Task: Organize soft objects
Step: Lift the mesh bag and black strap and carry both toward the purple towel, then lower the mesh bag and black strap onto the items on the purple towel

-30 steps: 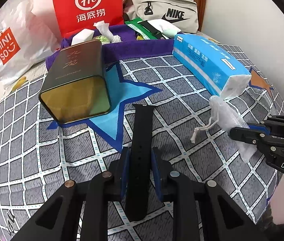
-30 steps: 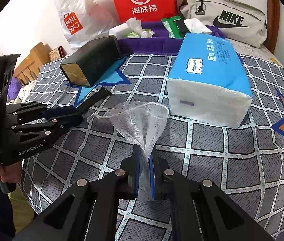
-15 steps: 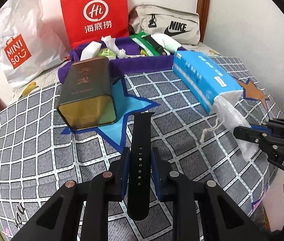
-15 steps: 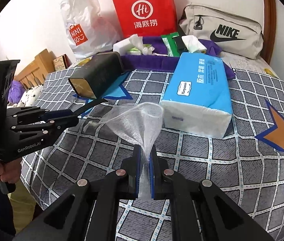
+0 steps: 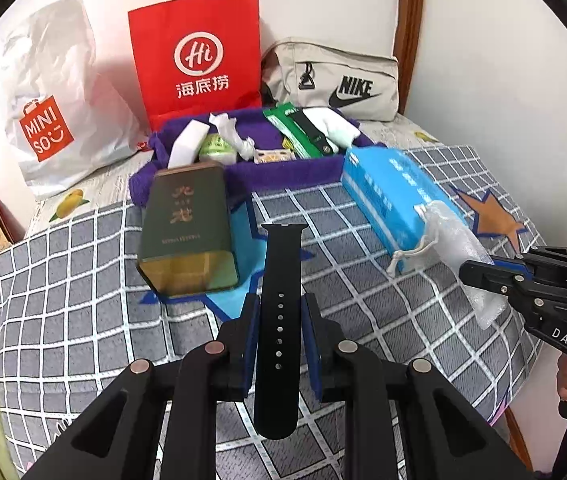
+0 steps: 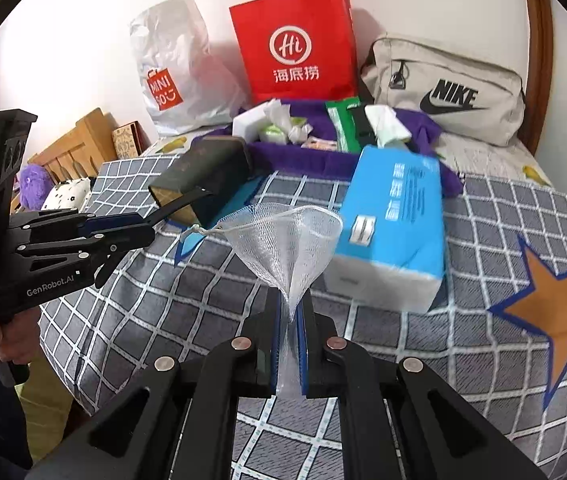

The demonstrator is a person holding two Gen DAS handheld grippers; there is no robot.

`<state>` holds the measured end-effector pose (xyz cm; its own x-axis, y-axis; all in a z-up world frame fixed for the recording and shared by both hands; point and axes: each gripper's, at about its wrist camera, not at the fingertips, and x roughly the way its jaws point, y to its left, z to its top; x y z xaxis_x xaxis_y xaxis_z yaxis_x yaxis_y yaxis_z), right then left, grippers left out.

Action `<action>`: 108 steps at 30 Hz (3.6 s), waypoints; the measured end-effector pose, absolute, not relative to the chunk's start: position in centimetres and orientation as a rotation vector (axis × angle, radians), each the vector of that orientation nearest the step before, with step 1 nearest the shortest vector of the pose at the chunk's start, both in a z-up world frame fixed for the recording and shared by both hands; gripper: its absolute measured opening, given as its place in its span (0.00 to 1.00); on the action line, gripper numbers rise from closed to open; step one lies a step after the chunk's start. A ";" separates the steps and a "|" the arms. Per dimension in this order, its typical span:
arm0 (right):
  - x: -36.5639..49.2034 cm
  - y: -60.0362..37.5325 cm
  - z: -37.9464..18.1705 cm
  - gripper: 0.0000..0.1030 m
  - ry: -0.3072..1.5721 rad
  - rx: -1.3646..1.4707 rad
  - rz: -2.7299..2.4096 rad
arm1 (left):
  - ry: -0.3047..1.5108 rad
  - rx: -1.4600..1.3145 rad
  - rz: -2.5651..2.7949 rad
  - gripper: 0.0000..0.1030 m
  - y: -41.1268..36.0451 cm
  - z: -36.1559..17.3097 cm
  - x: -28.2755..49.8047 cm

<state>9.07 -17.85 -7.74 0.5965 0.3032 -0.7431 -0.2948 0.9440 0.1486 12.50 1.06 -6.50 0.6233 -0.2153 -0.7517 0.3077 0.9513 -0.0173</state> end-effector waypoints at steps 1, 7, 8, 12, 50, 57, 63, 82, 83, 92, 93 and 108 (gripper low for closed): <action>9.3 -18.0 -7.5 0.08 0.863 0.009 0.345 | 0.845 0.111 -0.300 0.20 1.1 -6.3 12.8; 10.9 -18.7 -6.1 0.08 0.847 -0.003 0.328 | 0.838 0.104 -0.287 0.20 1.1 -5.2 14.1; 11.2 -18.9 -5.9 0.08 0.845 0.000 0.326 | 0.836 0.103 -0.284 0.20 1.1 -5.1 14.4; 12.8 -19.5 -5.4 0.08 0.836 0.001 0.318 | 0.836 0.100 -0.268 0.20 1.1 -4.6 15.8; 34.1 -19.9 -1.1 0.08 0.776 0.035 0.286 | 0.803 0.016 -0.224 0.20 2.5 -1.4 34.7; 36.7 -19.3 -1.3 0.08 0.779 0.047 0.292 | 0.804 -0.027 -0.246 0.20 2.2 -2.0 36.7; 37.9 -18.4 -3.9 0.08 0.834 0.045 0.312 | 0.833 -0.041 -0.251 0.19 2.4 -3.7 37.6; 39.9 -16.3 -8.8 0.08 0.947 0.002 0.352 | 0.898 -0.035 -0.288 0.20 1.3 -6.9 39.1; 40.0 -16.3 -9.0 0.08 0.952 0.000 0.350 | 0.904 -0.033 -0.286 0.20 1.3 -7.1 39.2; 40.8 -15.9 -10.5 0.08 1.006 -0.003 0.343 | 0.942 -0.056 -0.259 0.20 2.1 -8.5 40.0; 40.8 -15.9 -10.5 0.08 1.009 -0.001 0.345 | 0.946 -0.060 -0.258 0.20 2.2 -8.6 40.1; 41.3 -16.2 -11.5 0.17 1.040 0.018 0.363 | 0.965 -0.071 -0.258 0.20 2.0 -9.2 40.4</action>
<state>41.30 -16.25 -11.47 0.4524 0.3020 -0.8391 -0.2856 0.9404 0.1845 40.40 1.99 -9.19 0.5414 -0.2483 -0.8033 0.1855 0.9671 -0.1739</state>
